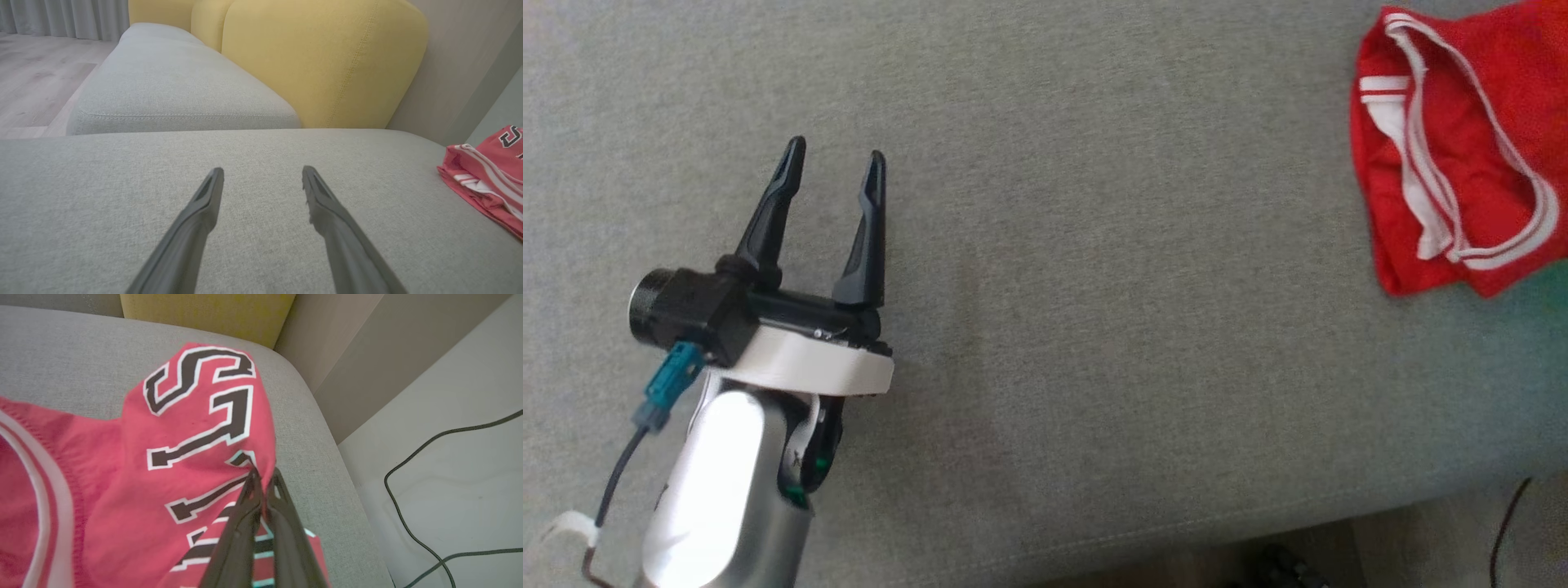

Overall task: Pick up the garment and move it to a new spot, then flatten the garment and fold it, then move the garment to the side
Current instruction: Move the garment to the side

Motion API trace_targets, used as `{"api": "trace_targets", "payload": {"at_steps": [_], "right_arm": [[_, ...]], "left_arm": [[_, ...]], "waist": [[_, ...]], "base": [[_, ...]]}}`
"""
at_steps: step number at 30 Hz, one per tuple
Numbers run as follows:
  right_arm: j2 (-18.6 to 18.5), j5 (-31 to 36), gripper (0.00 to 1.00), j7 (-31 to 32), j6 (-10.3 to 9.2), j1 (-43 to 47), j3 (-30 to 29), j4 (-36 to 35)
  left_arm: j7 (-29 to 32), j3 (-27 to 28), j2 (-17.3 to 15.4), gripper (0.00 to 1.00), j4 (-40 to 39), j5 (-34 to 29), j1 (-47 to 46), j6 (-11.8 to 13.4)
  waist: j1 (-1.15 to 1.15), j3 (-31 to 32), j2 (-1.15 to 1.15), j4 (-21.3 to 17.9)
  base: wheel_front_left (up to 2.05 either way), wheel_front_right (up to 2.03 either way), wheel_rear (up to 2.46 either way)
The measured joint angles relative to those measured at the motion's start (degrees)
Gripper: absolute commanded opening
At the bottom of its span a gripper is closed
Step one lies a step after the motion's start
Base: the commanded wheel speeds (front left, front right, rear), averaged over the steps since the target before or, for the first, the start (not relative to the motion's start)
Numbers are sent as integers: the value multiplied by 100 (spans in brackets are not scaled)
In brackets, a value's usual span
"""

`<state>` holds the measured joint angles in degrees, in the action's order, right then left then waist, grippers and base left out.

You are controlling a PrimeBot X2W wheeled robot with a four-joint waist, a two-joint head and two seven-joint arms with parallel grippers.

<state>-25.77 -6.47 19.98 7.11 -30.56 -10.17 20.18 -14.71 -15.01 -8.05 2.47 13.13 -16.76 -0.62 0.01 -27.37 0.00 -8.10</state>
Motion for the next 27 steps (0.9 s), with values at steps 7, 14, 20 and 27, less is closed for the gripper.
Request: {"api": "trace_targets", "payload": {"at_steps": [7,14,20,27], "right_arm": [[379,296,100,113,0,8,-544,1],[1127,612,100,-18,0,292,-1274,-355],[1813,422,100,-956,0,1127,-1128,-1417],[2190,155,100,-1779,0,1919,-121,-2035]], "left_arm": [[0,59,82,100,91,-63,-21,-102],[0,119,98,100,158,-131,-19,-197],[0,274,102,100,266,-187,98,-196],[0,425,116,100,275,-178,602,-140]], "waist": [[0,-185,0,197],[-1,-129,0,259],[-1,261,0,216],[-1,822,0,225]], "base": [[0,0,0],[0,0,0],[0,0,0],[0,0,0]]}}
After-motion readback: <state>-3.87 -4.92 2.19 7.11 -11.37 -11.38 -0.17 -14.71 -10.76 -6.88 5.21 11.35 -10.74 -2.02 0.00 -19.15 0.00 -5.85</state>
